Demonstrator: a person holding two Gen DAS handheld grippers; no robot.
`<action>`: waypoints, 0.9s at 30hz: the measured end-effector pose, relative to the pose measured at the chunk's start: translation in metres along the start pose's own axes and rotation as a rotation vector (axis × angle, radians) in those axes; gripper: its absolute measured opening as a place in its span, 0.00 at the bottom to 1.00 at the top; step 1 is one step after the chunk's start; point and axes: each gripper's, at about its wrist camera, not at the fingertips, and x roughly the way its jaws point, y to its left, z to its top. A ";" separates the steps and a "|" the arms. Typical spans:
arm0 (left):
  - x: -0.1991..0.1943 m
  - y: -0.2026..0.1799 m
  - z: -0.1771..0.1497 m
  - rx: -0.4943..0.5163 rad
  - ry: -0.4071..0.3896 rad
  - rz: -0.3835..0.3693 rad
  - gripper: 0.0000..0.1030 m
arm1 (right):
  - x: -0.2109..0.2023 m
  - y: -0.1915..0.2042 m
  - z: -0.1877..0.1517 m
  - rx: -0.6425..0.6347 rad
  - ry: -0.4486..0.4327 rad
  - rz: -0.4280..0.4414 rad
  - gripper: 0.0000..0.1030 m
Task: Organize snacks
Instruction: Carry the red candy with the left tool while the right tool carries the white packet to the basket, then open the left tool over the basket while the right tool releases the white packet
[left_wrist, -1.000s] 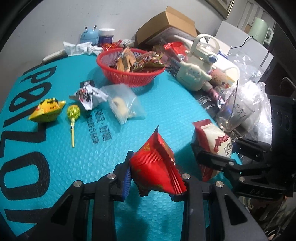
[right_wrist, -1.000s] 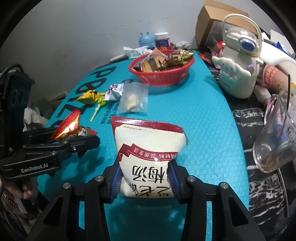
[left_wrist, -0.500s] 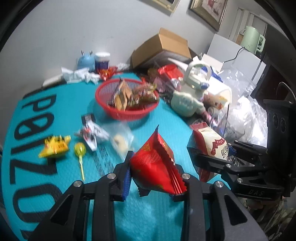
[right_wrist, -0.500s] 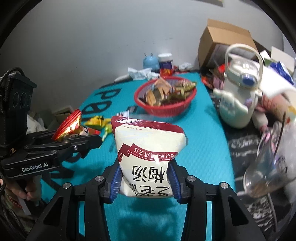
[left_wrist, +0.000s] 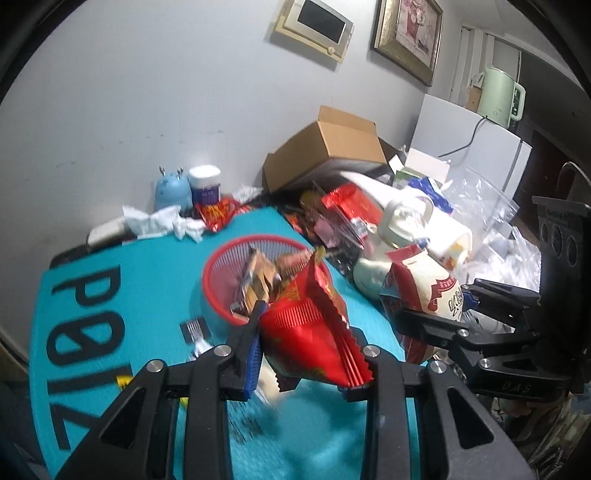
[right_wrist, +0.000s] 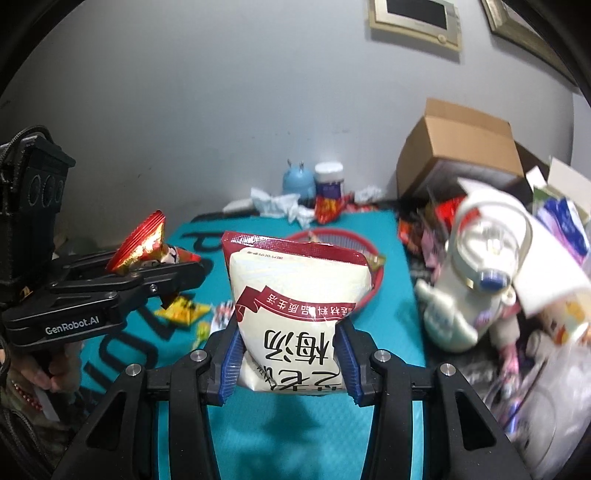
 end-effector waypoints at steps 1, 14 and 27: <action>0.002 0.002 0.004 0.001 -0.004 0.001 0.30 | 0.002 -0.001 0.005 -0.003 -0.006 -0.002 0.44; 0.052 0.033 0.053 0.040 -0.013 0.065 0.30 | 0.051 -0.024 0.060 -0.018 -0.039 -0.006 0.44; 0.131 0.059 0.053 0.020 0.099 0.061 0.30 | 0.105 -0.051 0.073 0.010 -0.002 -0.010 0.44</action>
